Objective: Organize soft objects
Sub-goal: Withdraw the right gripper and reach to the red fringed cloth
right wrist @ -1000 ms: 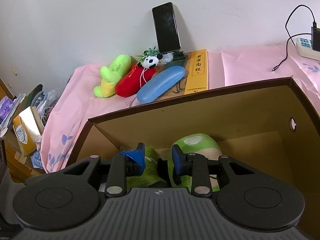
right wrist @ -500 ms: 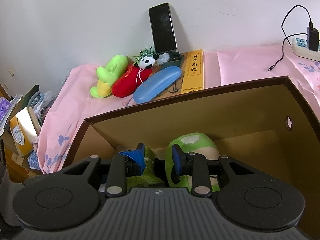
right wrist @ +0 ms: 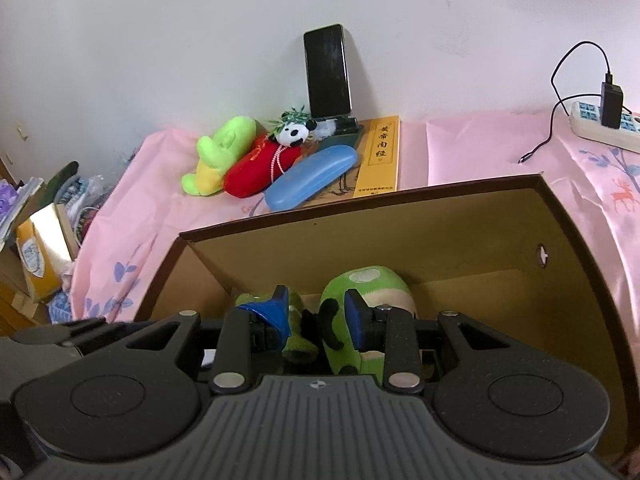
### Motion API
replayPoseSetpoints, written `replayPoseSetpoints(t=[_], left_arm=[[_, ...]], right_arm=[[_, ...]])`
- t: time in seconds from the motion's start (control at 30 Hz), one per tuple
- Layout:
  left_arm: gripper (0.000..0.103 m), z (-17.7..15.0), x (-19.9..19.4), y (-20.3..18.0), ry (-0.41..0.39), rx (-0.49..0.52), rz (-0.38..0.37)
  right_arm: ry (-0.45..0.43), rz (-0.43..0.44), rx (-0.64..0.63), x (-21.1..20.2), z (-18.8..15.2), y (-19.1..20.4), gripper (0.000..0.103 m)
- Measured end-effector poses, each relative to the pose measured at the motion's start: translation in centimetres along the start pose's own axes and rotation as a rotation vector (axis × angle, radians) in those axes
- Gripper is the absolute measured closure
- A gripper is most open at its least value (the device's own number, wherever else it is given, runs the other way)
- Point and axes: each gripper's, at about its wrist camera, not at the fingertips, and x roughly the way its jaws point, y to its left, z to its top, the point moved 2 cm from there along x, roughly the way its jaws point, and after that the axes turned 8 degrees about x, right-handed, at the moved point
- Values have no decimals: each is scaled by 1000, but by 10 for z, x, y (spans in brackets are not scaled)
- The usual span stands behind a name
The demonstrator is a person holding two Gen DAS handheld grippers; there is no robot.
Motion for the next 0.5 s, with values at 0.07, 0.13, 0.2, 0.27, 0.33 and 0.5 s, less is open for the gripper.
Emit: replayPoseSetpoints(t=[0.07,0.13,0.2,0.27,0.33,0.5], left_arm=[[17,0,-11,-1,-12,-4,4],[17,0,-21,-4,-20,2,18],[16,-1,-30,-7,-27,13,35],[16,-2,-38,-9,-29,21,47],[16,-4,-45,-10,-28,24,53],[16,-14,-61,-11,-24,21,68]], right_arm=[[-12,0,-9,-9,-1,1,90],[-25,5,-11,-19,-1,3,90],[-32,9,-10,-27,-3,4,89],[-37,15,-12,-34,-5,7,89],[-42,22,-23,-42,-8,12,89],[-58,33,-41,-58,-16,22,89]])
